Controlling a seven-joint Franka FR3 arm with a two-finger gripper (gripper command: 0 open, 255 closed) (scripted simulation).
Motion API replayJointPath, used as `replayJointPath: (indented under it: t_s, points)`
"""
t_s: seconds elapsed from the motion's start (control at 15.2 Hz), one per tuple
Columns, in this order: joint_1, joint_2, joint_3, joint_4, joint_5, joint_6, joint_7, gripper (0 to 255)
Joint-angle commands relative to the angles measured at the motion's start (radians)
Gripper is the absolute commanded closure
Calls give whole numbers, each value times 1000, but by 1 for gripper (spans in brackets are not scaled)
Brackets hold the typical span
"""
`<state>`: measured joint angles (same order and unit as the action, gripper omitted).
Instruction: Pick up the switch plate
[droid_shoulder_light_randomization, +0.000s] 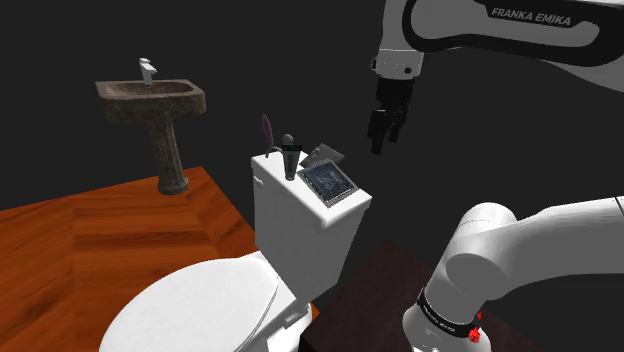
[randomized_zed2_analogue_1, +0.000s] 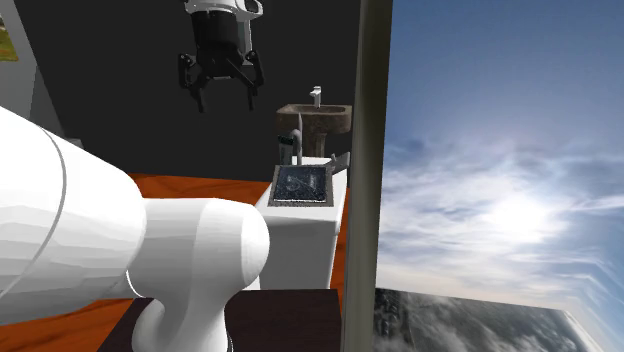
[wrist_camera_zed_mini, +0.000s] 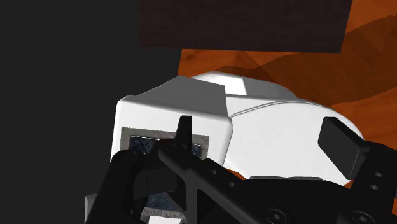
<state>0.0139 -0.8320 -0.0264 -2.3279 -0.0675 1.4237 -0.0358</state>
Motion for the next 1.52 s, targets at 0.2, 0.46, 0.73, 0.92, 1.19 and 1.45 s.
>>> replayJointPath:
  t_s: [0.2,0.46,0.73,0.92,1.19,1.45]
  points:
    - [-12,82,-15,-2,-29,90,-4,0]
    - [-29,203,-36,15,-64,202,-5,0]
    - [-46,333,-56,53,-95,303,-5,0]
    - [-58,435,-71,95,-115,370,-3,0]
    - [-74,574,-91,170,-137,446,-1,0]
    - [-90,716,-109,264,-153,505,-1,0]
